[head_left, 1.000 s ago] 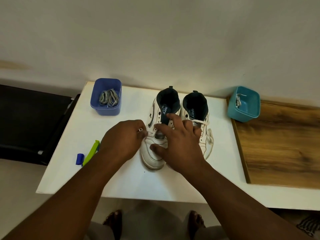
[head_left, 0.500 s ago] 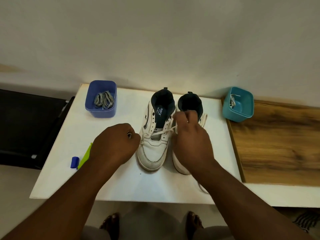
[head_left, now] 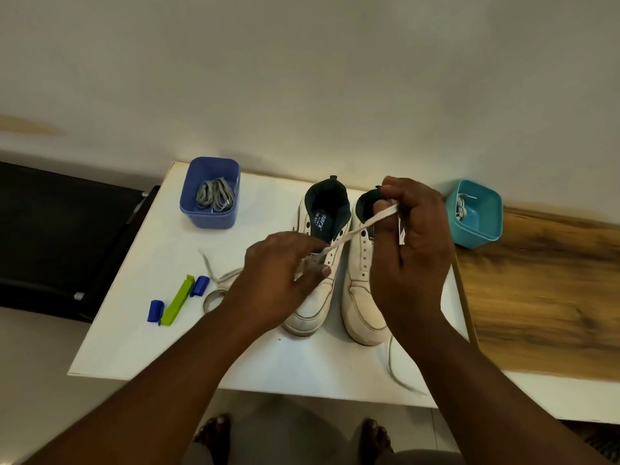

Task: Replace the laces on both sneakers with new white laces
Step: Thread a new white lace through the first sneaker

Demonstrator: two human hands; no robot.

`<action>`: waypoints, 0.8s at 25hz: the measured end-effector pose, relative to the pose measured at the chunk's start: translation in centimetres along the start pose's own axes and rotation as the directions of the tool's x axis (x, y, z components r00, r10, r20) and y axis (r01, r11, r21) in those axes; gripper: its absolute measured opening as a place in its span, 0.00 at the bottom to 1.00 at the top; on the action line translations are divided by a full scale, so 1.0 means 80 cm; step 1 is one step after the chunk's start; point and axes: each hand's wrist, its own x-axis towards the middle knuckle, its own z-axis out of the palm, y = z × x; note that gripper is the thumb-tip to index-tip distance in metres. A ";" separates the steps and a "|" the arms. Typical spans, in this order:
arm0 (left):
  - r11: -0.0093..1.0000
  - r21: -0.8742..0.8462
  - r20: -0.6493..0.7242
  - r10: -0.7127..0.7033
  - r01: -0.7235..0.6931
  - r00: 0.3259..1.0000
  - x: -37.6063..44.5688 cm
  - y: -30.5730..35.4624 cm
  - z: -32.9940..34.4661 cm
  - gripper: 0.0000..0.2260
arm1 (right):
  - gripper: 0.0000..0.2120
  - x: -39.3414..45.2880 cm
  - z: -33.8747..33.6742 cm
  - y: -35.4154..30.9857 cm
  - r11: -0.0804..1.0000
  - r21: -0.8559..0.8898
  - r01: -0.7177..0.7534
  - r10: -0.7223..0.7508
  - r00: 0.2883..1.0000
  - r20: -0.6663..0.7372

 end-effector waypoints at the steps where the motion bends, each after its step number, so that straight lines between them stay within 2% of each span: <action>1: 1.000 0.004 0.008 0.006 -0.006 1.000 0.000 -0.001 0.001 0.10 | 0.08 0.002 -0.001 -0.002 1.000 0.011 0.020 -0.020 1.000 -0.020; 3: 0.998 0.048 -0.004 -0.031 0.031 1.000 -0.002 -0.006 -0.001 0.07 | 0.08 0.005 -0.003 0.000 1.000 0.020 0.009 -0.008 0.999 -0.049; 5: 0.995 0.068 0.001 -0.071 0.071 0.997 -0.002 -0.008 -0.003 0.08 | 0.10 0.006 -0.001 0.006 0.999 0.026 -0.039 0.040 0.998 -0.051; 6: 0.997 0.009 0.018 -0.081 0.080 0.997 -0.002 -0.004 -0.004 0.09 | 0.12 0.005 0.001 0.008 0.997 0.060 -0.057 0.058 0.998 -0.018; 7: 0.981 -0.152 0.042 -0.115 0.120 0.992 -0.002 0.005 -0.006 0.12 | 0.14 0.002 0.004 0.008 0.989 0.133 -0.063 0.056 0.997 0.055; 8: 0.890 -0.404 0.095 -0.189 0.211 0.977 -0.001 0.016 -0.011 0.13 | 0.14 -0.003 0.008 0.007 0.971 0.231 -0.061 0.022 0.985 0.169; 9: 0.695 -0.647 0.179 -0.263 0.315 0.948 0.001 0.026 -0.019 0.14 | 0.13 -0.009 0.011 0.003 0.944 0.326 -0.060 -0.048 0.948 0.313; 10: 0.469 -0.790 0.273 -0.306 0.394 0.912 0.004 0.032 -0.027 0.18 | 0.12 -0.017 0.013 -0.001 0.920 0.387 -0.061 -0.137 0.876 0.462; 11: 0.290 -0.853 0.348 -0.304 0.434 0.887 0.006 0.031 -0.033 0.24 | 0.12 -0.025 0.014 -0.004 0.908 0.413 -0.067 -0.212 0.778 0.592; 12: 0.219 -0.872 0.367 -0.301 0.439 0.880 0.007 0.027 -0.039 0.26 | 0.11 -0.031 0.014 -0.006 0.906 0.416 -0.077 -0.259 0.674 0.691; 13: 0.197 -0.891 0.338 -0.313 0.409 0.888 0.008 0.024 -0.042 0.24 | 0.10 -0.035 0.013 -0.007 0.909 0.405 -0.093 -0.279 0.586 0.761; 14: 0.184 -0.915 0.282 -0.343 0.359 0.896 0.010 0.019 -0.043 0.18 | 0.10 -0.039 0.012 -0.005 0.914 0.391 -0.110 -0.282 0.522 0.805; 15: 0.173 -0.938 0.218 -0.383 0.301 0.898 0.013 0.018 -0.044 0.12 | 0.10 -0.041 0.011 -0.003 0.920 0.372 -0.125 -0.266 0.498 0.825; 16: 0.174 -0.954 0.156 -0.413 0.246 0.897 0.014 0.017 -0.045 0.09 | 0.09 -0.041 0.012 -0.002 0.929 0.342 -0.142 -0.225 0.518 0.825; 18: 0.268 -0.945 0.063 -0.411 0.186 0.910 0.015 0.018 -0.047 0.10 | 0.09 -0.042 0.019 0.002 0.967 0.172 -0.186 -0.004 0.668 0.744; 19: 0.333 -0.925 0.047 -0.378 0.183 0.925 0.014 0.018 -0.047 0.11 | 0.14 -0.041 0.023 0.007 0.976 0.040 -0.213 0.134 0.737 0.662; 20: 0.382 -0.905 0.052 -0.340 0.189 0.939 0.013 0.020 -0.047 0.11 | 0.19 -0.039 0.025 0.012 0.968 -0.099 -0.228 0.240 0.751 0.615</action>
